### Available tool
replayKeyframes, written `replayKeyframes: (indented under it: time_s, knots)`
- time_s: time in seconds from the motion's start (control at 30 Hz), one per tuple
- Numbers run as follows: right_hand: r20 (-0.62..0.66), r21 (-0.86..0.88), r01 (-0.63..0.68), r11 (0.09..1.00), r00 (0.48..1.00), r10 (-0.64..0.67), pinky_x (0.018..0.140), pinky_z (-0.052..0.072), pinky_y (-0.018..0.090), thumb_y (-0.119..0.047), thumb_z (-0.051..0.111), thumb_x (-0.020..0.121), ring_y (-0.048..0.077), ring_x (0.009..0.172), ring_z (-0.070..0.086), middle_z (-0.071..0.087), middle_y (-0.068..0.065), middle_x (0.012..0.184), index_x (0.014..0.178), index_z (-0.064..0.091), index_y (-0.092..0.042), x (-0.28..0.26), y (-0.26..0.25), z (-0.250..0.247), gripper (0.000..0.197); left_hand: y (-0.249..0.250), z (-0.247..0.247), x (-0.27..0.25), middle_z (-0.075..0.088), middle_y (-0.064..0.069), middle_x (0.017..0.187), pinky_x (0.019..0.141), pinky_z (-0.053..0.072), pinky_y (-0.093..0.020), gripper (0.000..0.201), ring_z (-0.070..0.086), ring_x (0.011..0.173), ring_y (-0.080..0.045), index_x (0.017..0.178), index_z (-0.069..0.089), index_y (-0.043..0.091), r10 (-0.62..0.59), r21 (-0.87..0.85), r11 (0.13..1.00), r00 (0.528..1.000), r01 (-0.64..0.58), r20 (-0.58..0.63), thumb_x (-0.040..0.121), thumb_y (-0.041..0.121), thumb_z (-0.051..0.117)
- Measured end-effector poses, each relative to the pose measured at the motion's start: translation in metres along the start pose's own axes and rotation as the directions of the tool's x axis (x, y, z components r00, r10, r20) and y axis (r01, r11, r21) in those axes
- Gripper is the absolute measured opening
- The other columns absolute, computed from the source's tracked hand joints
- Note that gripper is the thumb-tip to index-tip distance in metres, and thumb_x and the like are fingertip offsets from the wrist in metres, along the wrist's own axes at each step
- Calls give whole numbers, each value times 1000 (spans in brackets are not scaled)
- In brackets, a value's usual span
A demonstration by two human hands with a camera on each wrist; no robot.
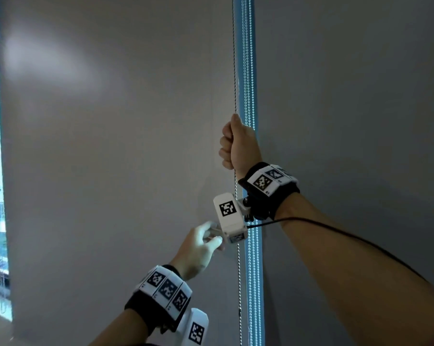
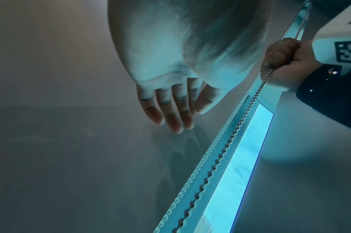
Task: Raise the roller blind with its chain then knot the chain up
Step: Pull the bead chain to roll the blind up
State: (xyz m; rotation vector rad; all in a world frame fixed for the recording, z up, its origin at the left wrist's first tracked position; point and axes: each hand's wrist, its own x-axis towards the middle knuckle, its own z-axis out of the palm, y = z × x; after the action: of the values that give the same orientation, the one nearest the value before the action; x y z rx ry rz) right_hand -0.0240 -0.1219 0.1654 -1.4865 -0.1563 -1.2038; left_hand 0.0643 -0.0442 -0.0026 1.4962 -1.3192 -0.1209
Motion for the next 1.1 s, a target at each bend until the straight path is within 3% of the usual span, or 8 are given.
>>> replayKeyframes:
  time_s: [0.13, 0.3, 0.4, 0.67, 0.77, 0.93, 1.03, 1.1]
  knots:
    - [7, -47, 17, 999, 1000, -17, 38, 14, 11, -39, 29, 103, 6, 34, 13, 22, -12, 42, 59, 29, -22, -18, 15, 0, 48, 5, -3, 7, 69, 17, 71, 68, 45, -28, 24, 62, 69, 1, 80, 62, 25, 37, -40, 998, 999, -38, -14, 85, 5, 50]
    - [75, -101, -18, 995, 997, 25, 36, 14, 11, -39, 27, 103, 5, 33, 14, 21, -9, 45, 60, 30, -21, -44, 41, -6, 47, 4, -6, 15, 72, -13, 98, 79, 50, -39, 27, 67, 85, -21, 102, 63, 12, 24, -135, 990, 999, -30, -41, 82, 8, 45]
    - [96, -81, -17, 997, 995, 25, 33, 15, 14, -34, 28, 104, 5, 32, 15, 22, -8, 45, 59, 31, -19, -62, 56, -13, 48, 12, -11, 20, 72, -6, 92, 68, 49, -31, 30, 68, 79, -15, 98, 61, 16, 31, -90, 995, 997, -38, -72, 80, 14, 38]
    - [118, -169, -91, 981, 987, 112, 35, 21, 15, -32, 28, 104, 4, 34, 22, 27, -9, 46, 61, 38, -17, -95, 56, -22, 47, 91, -29, 60, 71, -10, 97, 74, 52, -33, 37, 68, 85, -20, 106, 61, 11, 178, -185, 962, 974, -202, -137, 101, 26, 28]
    - [167, -285, -58, 957, 980, 109, 46, 29, 23, -30, 33, 103, 24, 42, 38, 36, 9, 49, 63, 38, -15, -112, 72, -24, 43, 145, -31, 76, 70, -9, 89, 65, 54, -30, 39, 66, 72, -20, 111, 58, 9, 206, -306, 928, 977, -212, -53, 102, 32, 28]
    - [323, -306, -197, 931, 899, 297, 39, 19, 17, -37, 43, 95, 3, 38, 22, 27, 0, 56, 61, 37, -20, -155, 91, -48, 38, 184, -32, 79, 31, 8, 51, 40, 18, -16, 29, 22, 40, -6, 89, 52, 14, 205, -393, 880, 959, -268, -193, 102, 23, 28]
    - [414, -325, -247, 913, 830, 373, 44, 33, 21, -43, 53, 63, 9, 42, 43, 50, 0, 54, 60, 64, -21, -140, 76, -65, 24, 182, -25, 66, 26, 11, 48, 40, 13, -12, 32, 15, 37, -5, 74, 41, 18, 246, -367, 882, 953, -296, -178, 102, 24, 27]
    - [441, -106, -324, 940, 832, 337, 61, 46, 26, -34, 50, 70, 19, 64, 61, 63, 10, 75, 92, 69, -12, -110, 53, -72, 36, 180, -19, 55, 26, 9, 50, 38, 12, -13, 32, 15, 37, -5, 74, 40, 18, 255, -370, 882, 955, -293, -150, 103, 27, 28]
